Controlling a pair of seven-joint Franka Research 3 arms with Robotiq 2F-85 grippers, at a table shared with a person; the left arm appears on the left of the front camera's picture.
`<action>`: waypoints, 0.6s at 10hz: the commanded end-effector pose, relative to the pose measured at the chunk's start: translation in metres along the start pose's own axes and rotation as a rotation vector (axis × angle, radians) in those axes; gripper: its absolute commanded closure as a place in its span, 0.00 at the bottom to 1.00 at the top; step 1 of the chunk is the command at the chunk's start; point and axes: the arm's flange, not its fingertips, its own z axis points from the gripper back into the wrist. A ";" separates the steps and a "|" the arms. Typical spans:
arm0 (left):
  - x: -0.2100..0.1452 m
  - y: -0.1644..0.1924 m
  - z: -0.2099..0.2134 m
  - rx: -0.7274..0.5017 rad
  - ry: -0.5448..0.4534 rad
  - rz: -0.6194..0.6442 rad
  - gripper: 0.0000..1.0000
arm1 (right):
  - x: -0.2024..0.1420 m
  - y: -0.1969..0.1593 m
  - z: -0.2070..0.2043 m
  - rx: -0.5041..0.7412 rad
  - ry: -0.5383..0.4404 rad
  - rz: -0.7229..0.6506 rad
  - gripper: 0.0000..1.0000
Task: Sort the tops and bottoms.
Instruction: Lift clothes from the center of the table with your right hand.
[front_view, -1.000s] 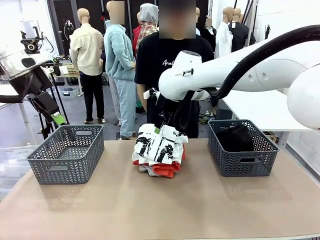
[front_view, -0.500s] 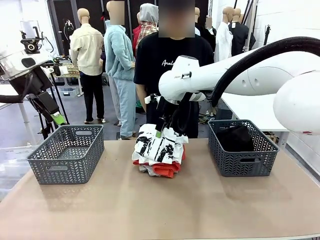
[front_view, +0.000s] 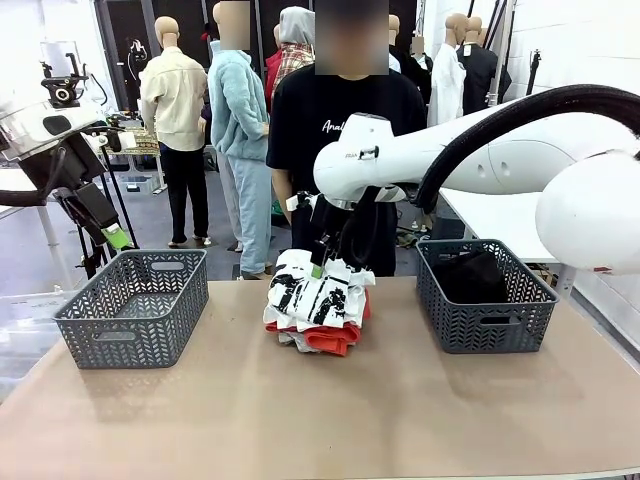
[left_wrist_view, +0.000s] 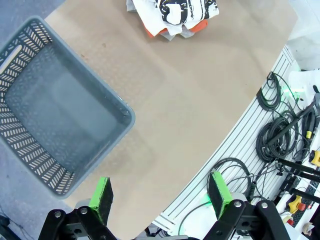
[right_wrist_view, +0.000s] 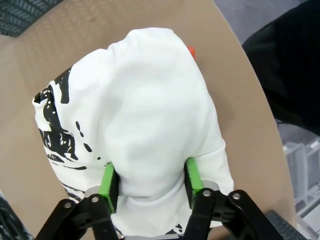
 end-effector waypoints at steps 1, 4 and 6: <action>0.000 0.000 0.002 0.002 -0.003 0.004 0.00 | 0.006 0.000 -0.004 -0.014 0.034 -0.005 0.83; 0.000 0.000 0.002 0.002 -0.003 0.004 0.00 | 0.005 0.003 -0.002 -0.014 0.034 -0.012 1.00; 0.000 0.000 0.002 0.002 -0.003 0.004 0.00 | 0.003 0.002 0.002 -0.014 0.024 -0.022 1.00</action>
